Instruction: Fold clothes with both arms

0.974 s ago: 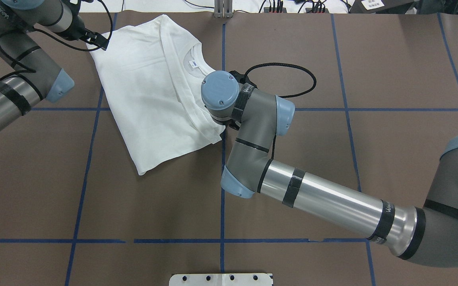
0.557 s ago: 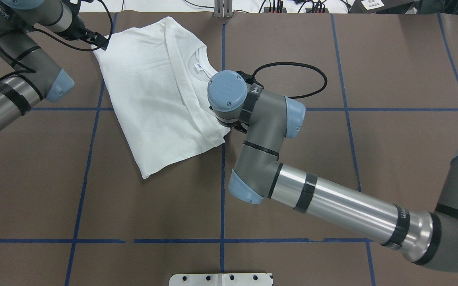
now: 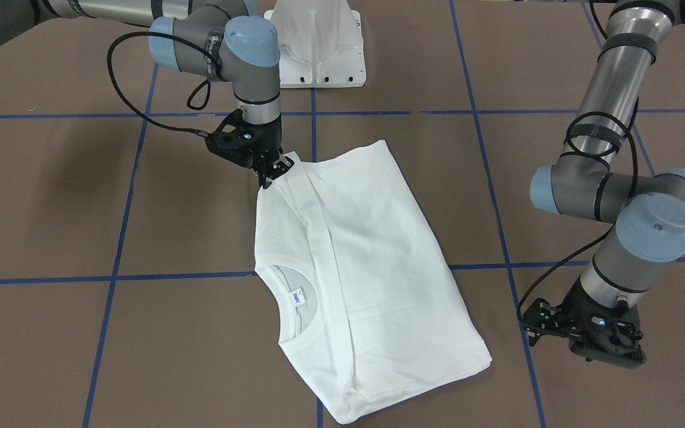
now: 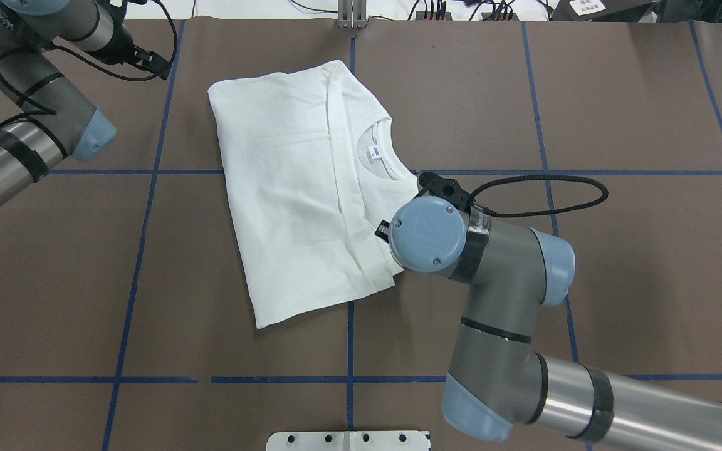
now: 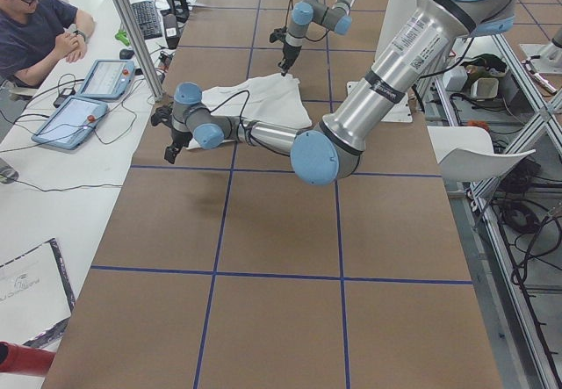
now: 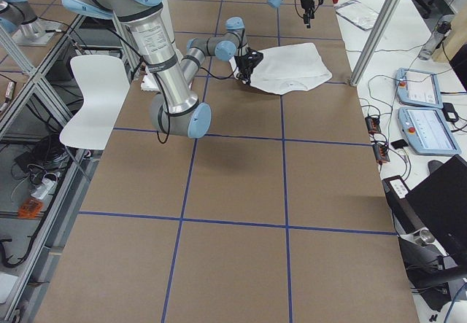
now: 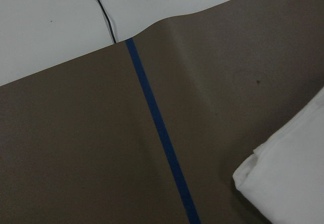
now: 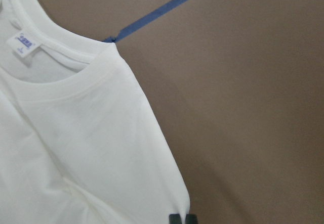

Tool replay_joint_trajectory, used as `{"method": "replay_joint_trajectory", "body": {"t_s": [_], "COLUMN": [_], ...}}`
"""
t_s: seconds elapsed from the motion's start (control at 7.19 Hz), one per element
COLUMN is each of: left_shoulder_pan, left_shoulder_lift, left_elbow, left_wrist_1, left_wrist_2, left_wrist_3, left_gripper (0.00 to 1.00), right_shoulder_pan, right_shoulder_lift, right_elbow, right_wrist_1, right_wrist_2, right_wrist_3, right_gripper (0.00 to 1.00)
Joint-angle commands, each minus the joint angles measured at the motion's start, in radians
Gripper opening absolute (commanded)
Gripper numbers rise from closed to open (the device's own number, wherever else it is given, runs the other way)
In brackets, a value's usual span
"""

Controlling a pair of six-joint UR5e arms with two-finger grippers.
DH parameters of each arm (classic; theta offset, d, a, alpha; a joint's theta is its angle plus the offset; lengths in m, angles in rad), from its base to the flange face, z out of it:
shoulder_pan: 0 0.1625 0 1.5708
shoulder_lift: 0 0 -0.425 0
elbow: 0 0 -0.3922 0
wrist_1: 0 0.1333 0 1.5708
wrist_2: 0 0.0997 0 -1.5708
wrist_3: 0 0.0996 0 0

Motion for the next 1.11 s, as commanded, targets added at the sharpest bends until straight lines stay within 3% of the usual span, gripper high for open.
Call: {"method": "replay_joint_trajectory", "body": {"t_s": [0.0,0.14,0.28,0.56,0.83,0.97], "left_shoulder_pan": [0.0,0.0,0.0,0.0,-0.002,-0.002], "left_shoulder_lift": [0.004,0.002,0.004,0.004,0.007,0.017], "left_elbow": [-0.002,-0.002,-0.005,-0.012,-0.023,-0.046], "left_wrist_1": [0.0,0.0,0.0,0.0,0.0,0.0], "left_wrist_2": [0.0,0.0,0.0,-0.026,-0.067,-0.069], "left_wrist_3": [0.0,0.0,-0.003,-0.005,-0.005,-0.008], "left_gripper": [1.0,1.0,1.0,1.0,1.0,1.0], "right_shoulder_pan": [-0.071,-0.079,-0.089,-0.032,0.123,0.189], "right_shoulder_lift": [-0.029,-0.027,-0.035,-0.027,-0.011,0.049], "right_elbow": [0.061,0.061,0.061,0.064,0.038,-0.035], "right_wrist_1": [-0.041,-0.053,-0.06,-0.085,-0.087,-0.085], "right_wrist_2": [-0.051,-0.055,-0.062,-0.042,0.053,0.076], "right_wrist_3": [0.041,0.041,0.038,-0.099,-0.274,-0.342], "right_gripper": [0.0,0.0,0.99,1.0,1.0,1.0]}}
